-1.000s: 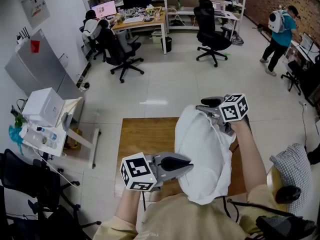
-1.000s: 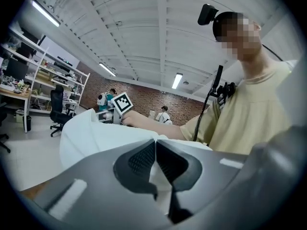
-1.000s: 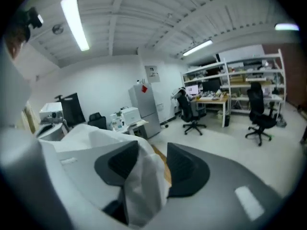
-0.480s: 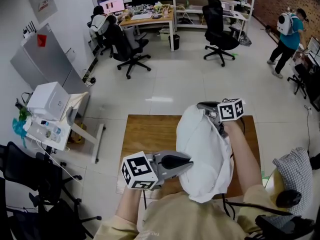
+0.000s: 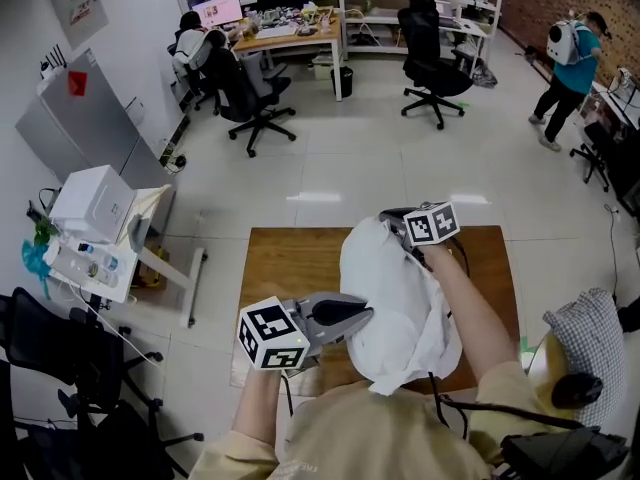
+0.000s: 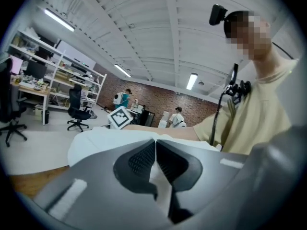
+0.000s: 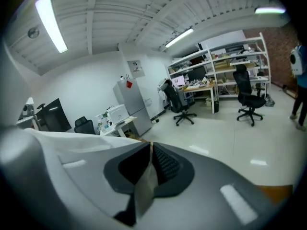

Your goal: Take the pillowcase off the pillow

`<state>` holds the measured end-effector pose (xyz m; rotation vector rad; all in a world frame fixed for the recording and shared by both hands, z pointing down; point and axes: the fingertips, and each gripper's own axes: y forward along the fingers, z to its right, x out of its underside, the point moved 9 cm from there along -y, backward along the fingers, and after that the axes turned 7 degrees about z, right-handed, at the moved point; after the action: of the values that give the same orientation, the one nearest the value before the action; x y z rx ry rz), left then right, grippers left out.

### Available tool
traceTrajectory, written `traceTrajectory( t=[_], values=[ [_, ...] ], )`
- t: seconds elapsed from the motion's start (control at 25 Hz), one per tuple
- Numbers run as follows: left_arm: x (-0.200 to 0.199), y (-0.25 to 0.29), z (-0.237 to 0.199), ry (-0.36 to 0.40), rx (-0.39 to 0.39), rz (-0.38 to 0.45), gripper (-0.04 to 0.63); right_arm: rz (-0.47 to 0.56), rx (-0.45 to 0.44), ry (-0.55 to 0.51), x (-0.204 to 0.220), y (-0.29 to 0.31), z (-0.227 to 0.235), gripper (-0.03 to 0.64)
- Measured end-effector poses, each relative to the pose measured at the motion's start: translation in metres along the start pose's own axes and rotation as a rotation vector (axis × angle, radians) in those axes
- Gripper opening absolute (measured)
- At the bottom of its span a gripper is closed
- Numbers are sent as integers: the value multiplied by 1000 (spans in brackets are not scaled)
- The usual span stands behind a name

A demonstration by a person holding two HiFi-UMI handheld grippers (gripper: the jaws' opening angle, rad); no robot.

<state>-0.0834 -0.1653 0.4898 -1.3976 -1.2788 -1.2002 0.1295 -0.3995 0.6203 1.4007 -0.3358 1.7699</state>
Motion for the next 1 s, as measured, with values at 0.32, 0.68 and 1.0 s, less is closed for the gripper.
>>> traceTrajectory(
  t=[0.32, 0.68, 1.0],
  values=[
    [-9, -44, -65, -209, -272, 149, 9, 312, -102, -212, -84, -142, -93, 261],
    [-20, -58, -106, -338, -334, 255, 9, 228, -337, -344, 9, -155, -221, 183],
    [-38, -56, -114, -434, -319, 283, 9, 122, -67, -471, 38, -137, -230, 23]
  ],
)
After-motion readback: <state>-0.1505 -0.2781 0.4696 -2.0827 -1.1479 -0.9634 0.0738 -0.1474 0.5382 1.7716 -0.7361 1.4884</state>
